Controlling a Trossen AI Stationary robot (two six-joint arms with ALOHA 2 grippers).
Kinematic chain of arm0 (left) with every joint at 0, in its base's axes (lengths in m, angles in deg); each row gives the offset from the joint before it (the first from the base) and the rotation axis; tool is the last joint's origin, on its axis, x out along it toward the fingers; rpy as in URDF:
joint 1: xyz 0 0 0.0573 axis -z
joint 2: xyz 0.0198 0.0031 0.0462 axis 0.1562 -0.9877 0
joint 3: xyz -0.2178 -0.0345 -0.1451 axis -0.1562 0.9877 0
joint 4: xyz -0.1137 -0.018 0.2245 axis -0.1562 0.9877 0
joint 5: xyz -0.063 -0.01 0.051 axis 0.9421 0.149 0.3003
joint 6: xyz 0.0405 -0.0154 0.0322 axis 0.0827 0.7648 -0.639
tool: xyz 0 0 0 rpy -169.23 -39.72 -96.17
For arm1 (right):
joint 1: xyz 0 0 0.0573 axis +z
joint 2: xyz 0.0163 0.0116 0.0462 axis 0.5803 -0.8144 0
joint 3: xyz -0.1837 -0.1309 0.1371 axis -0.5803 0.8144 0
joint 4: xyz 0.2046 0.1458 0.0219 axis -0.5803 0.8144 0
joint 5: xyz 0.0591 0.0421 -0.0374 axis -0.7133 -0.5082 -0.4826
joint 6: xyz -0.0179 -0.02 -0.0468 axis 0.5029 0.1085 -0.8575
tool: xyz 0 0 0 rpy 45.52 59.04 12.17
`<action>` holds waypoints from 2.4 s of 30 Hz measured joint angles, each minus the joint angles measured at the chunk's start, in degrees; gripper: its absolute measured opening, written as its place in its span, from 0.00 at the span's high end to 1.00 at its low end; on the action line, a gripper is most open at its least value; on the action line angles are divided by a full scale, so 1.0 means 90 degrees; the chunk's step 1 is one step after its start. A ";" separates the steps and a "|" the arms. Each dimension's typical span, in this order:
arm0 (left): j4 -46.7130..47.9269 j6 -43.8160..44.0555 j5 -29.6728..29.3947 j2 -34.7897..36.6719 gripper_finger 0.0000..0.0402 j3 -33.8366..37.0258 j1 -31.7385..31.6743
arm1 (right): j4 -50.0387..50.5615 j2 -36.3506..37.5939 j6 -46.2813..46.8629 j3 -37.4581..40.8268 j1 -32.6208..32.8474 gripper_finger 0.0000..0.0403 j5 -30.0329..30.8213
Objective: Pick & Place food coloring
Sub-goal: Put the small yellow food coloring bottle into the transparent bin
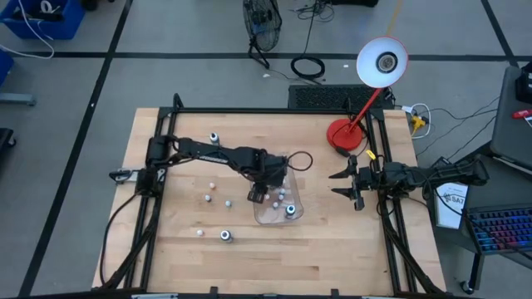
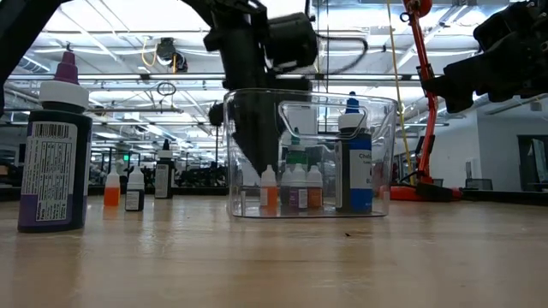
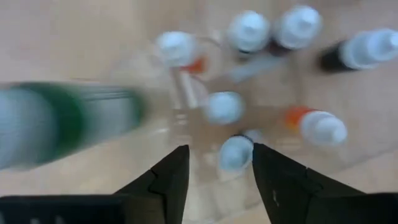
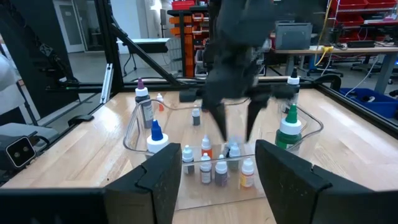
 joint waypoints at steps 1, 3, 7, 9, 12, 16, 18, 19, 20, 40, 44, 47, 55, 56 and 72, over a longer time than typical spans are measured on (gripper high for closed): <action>-0.0003 0.0004 -0.0155 0.0089 0.55 -0.0018 -0.0007 | 0.0000 0.0001 0.0000 -0.0002 0.0001 0.52 -0.0001; -0.0047 0.0003 -0.0387 0.0318 0.55 -0.0035 -0.0024 | 0.0000 0.0002 0.0000 0.0000 0.0001 0.52 -0.0001; -0.0219 0.0091 -0.0348 0.0738 0.55 -0.0033 -0.0081 | 0.0013 -0.0002 0.0000 -0.0001 0.0001 0.52 0.0000; -0.0205 0.0130 -0.0303 0.0987 0.55 -0.0033 -0.0083 | -0.0004 -0.0016 0.0000 -0.0001 0.0001 0.52 0.0000; -0.0127 0.0208 -0.0303 0.1308 0.55 -0.0035 -0.0056 | 0.0000 -0.0021 0.0000 -0.0002 0.0002 0.52 0.0000; 0.0574 0.0736 -0.0300 0.1808 0.55 -0.0037 -0.0005 | 0.0000 -0.0022 0.0000 -0.0002 0.0001 0.52 0.0000; 0.1305 0.1252 -0.0293 0.2026 0.55 -0.0037 0.0019 | 0.0001 -0.0037 0.0000 -0.0001 0.0002 0.52 0.0000; 0.1715 0.1607 -0.0283 0.2114 0.55 -0.0037 0.0037 | 0.0005 -0.0041 0.0000 -0.0002 0.0001 0.52 0.0000; 0.2082 0.2019 -0.0234 0.2203 0.55 -0.0024 0.0062 | 0.0003 -0.0041 0.0000 -0.0002 -0.0001 0.52 0.0000; 0.2103 0.5399 -0.0863 0.2886 0.10 0.3485 0.0436 | 0.0001 -0.0041 0.0000 -0.0002 0.0002 0.52 0.0002; 0.1678 0.5381 -0.0622 0.3164 0.06 0.3824 0.0294 | 0.0002 -0.0041 0.0000 -0.0002 0.0002 0.52 0.0002; 0.1471 0.5420 -0.0530 0.3277 0.05 0.4018 0.0257 | 0.0002 -0.0039 0.0000 -0.0002 0.0002 0.52 0.0001; 0.0928 0.5669 -0.0192 0.3194 0.07 0.4449 0.0281 | 0.0000 -0.0041 0.0000 -0.0002 0.0002 0.52 0.0002; 0.0900 0.5636 -0.0196 0.3176 0.08 0.4496 0.0281 | 0.0002 -0.0041 0.0000 0.0000 0.0002 0.52 0.0003; 0.0633 0.5493 -0.0366 0.3195 0.11 0.4572 0.0269 | 0.0000 -0.0041 0.0000 -0.0002 0.0002 0.52 0.0003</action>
